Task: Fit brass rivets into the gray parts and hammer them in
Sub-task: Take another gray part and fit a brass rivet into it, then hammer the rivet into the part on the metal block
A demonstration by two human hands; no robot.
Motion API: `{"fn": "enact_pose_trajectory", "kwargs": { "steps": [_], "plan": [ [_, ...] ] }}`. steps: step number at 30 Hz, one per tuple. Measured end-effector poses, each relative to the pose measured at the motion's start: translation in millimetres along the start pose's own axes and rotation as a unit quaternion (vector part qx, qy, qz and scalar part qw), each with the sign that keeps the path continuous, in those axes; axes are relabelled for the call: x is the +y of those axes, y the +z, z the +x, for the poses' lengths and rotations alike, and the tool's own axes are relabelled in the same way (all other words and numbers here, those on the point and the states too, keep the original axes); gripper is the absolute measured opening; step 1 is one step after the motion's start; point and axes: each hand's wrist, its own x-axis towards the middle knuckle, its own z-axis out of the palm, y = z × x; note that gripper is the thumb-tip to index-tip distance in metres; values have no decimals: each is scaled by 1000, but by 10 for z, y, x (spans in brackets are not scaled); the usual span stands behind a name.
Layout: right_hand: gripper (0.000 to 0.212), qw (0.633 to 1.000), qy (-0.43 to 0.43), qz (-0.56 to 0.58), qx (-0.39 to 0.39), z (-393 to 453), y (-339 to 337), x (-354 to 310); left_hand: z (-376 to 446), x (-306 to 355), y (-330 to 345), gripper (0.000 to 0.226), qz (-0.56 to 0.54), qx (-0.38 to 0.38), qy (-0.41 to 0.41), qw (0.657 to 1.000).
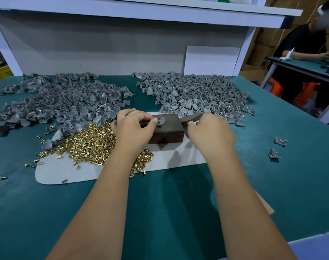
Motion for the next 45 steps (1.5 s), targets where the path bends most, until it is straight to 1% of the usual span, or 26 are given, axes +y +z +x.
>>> {"fn": "enact_pose_trajectory", "kwargs": {
  "steps": [2,3,4,6,7,9,11,13,14,16,17,19,23,25,27,28,31,32,34,37,38,41,42,43,45],
  "plan": [
    [14,992,30,-77,-96,-103,-41,126,-7,1,10,17,8,-3,3,1000],
    [15,987,28,-100,-119,-150,-28,162,-12,1,11,17,15,-6,9,1000],
    [19,986,25,-109,-121,-176,-10,184,-17,4,15,15,22,-8,17,1000],
    [21,991,19,-87,-97,-188,-3,185,-27,8,24,12,31,-7,23,999],
    [17,994,17,-68,-87,-190,-14,170,-33,18,26,13,27,-5,18,999],
    [4,997,25,-44,-63,-176,-43,165,-43,36,24,20,0,5,-4,1000],
    [13,999,28,-33,-25,-164,-83,156,-38,41,18,26,-20,17,-20,999],
    [11,999,16,-25,32,-183,-134,153,-38,53,24,26,-24,24,-34,999],
    [15,998,6,-18,56,-201,-163,149,-44,64,27,25,-19,26,-43,999],
    [38,996,-23,12,80,-254,-228,128,-57,81,35,24,-5,28,-58,998],
    [47,995,-43,25,83,-282,-263,121,-63,85,37,25,0,30,-62,998],
    [53,992,-82,44,84,-314,-328,97,-62,78,33,25,0,36,-59,998],
    [53,987,-133,7,92,-319,-418,10,-44,62,42,24,-17,36,-54,998],
    [54,983,-136,5,120,-324,-432,-42,-47,74,64,25,-16,51,-66,996],
    [56,979,-137,-17,150,-351,-414,-66,-53,71,81,24,-15,62,-61,996],
    [57,978,-143,-32,148,-370,-396,-65,-55,65,83,24,-20,62,-59,996],
    [59,978,-172,-69,94,-401,-318,-58,-46,36,73,26,-29,53,-60,996],
    [59,977,-176,-79,89,-398,-319,-67,-45,35,76,25,-30,51,-60,996],
    [59,975,-168,-77,123,-372,-354,-110,-37,34,90,23,-28,56,-66,996],
    [61,971,-143,-53,185,-390,-386,-148,-35,15,122,6,-1,73,-51,996],
    [63,970,-148,-60,181,-406,-375,-146,-37,10,123,5,1,74,-51,996],
    [67,972,-187,-93,108,-451,-273,-123,-39,2,112,4,-11,64,-66,996],
    [67,973,-186,-91,105,-445,-281,-134,-38,2,116,5,-10,63,-71,995],
    [67,973,-177,-83,122,-435,-302,-158,-35,4,116,7,-7,66,-74,995],
    [66,969,-150,-65,186,-441,-348,-188,-38,5,121,8,8,72,-63,995]
  ]
}}
